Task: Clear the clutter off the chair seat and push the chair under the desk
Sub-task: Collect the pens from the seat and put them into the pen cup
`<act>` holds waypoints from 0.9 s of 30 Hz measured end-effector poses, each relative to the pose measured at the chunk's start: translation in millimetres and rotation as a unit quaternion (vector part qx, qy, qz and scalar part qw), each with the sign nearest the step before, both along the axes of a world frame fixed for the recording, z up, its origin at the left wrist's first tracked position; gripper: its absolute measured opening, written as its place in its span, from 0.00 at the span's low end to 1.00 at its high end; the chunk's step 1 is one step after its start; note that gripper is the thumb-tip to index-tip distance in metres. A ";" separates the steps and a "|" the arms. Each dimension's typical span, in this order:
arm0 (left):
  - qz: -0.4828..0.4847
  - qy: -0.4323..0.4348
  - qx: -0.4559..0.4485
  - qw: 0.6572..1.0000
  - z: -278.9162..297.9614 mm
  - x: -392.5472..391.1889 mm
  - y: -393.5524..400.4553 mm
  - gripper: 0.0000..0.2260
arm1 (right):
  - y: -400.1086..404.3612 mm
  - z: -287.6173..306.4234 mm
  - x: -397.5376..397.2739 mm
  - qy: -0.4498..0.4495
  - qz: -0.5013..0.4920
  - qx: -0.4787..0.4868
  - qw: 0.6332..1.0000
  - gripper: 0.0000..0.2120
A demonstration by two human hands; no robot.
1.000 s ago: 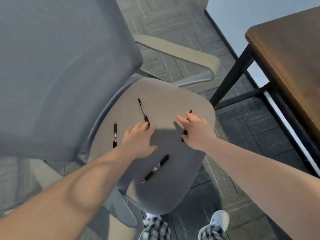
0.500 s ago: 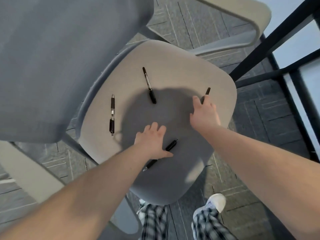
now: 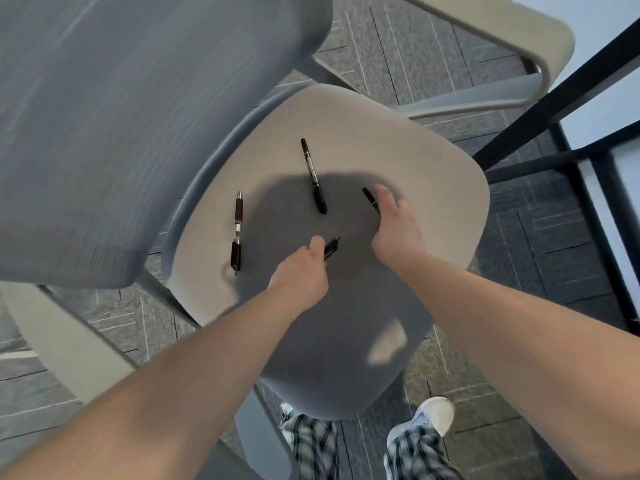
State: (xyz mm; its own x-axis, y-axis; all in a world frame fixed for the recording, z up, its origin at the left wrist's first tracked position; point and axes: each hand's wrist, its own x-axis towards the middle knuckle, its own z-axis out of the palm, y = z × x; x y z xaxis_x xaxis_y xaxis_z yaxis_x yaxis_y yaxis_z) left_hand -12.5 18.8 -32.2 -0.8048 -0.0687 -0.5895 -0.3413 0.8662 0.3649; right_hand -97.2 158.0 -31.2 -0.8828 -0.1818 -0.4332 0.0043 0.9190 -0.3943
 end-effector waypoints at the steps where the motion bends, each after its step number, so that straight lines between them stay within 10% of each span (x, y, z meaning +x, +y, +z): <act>1: 0.019 0.015 -0.001 1.000 0.6 -1.0 -5.7 0.04 | -5.2 1.1 -1.1 0.002 0.003 0.000 1.000 0.36; 11: 0.184 0.105 -0.076 0.974 2.5 -12.6 -69.9 0.30 | -61.5 -3.2 -19.8 0.012 -0.067 -0.044 0.997 0.17; 27: 0.208 0.002 -0.064 0.976 -20.2 -18.4 -91.2 0.36 | -107.3 -20.6 -29.3 -0.031 -0.018 0.005 0.999 0.18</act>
